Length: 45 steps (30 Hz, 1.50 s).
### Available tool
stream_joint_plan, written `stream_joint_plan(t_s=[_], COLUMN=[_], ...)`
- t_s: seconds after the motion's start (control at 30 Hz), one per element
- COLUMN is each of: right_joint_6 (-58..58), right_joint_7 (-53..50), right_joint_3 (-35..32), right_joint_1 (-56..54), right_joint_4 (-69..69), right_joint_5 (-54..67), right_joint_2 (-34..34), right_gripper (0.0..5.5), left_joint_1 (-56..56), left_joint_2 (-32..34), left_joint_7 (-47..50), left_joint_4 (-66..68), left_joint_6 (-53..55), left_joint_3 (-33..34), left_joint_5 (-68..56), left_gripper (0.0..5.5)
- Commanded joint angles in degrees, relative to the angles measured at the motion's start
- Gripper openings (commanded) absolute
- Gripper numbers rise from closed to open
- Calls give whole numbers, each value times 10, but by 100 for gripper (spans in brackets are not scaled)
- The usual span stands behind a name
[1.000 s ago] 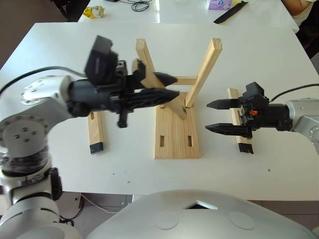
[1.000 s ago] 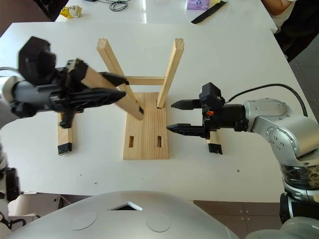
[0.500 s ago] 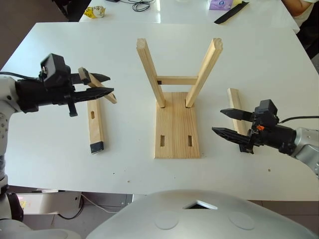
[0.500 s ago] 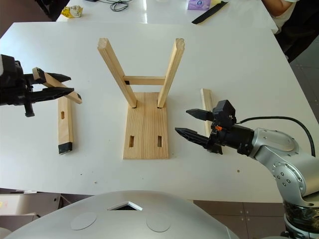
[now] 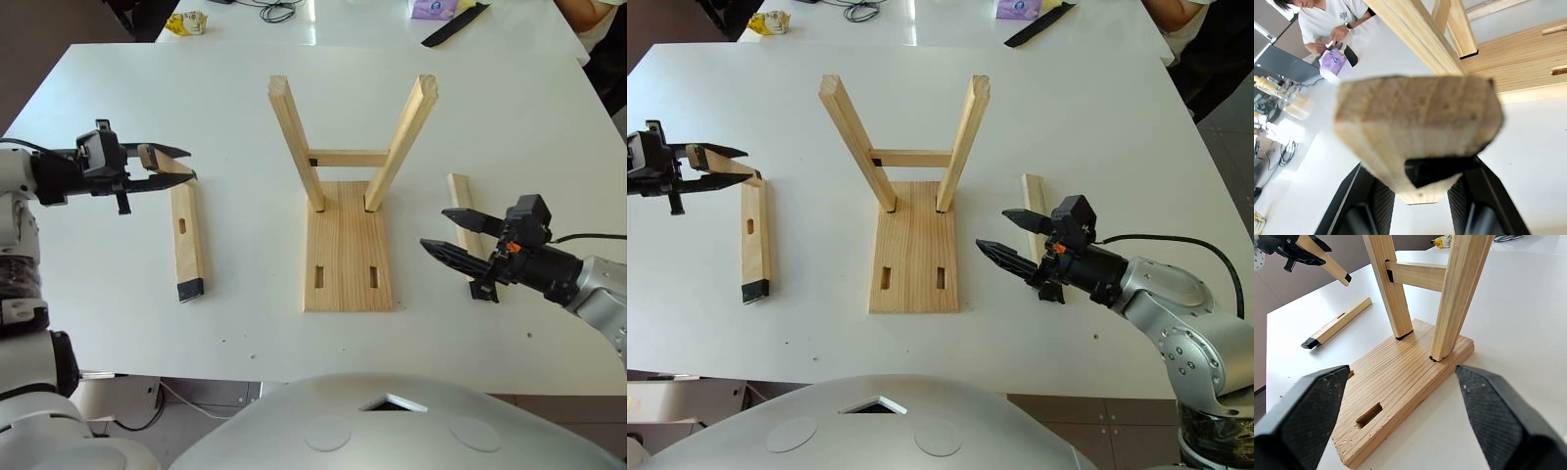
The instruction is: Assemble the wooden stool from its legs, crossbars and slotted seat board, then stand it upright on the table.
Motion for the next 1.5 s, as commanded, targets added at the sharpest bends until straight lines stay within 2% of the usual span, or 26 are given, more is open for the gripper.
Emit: stream_joint_plan(t_s=[0.03,0.47,0.83,1.5], right_joint_6=[-3,8,13,21], right_joint_7=[-3,8,13,34], right_joint_3=[-2,-22,-35,-36], right_joint_1=[-3,16,30,19], right_joint_4=[3,8,4,17], right_joint_5=[-5,-1,12,15], right_joint_2=[-5,-30,-36,-59], right_gripper=[399,399,399,399], left_joint_1=[11,99,96,157], left_joint_2=[-19,15,38,-4], left_joint_7=[-27,-33,-34,-26], left_joint_4=[10,31,151,155], left_joint_6=[-32,-90,-182,-209], left_joint_3=[12,17,-4,17], left_joint_5=[-25,-45,-17,-17], left_gripper=[130,130,130,130])
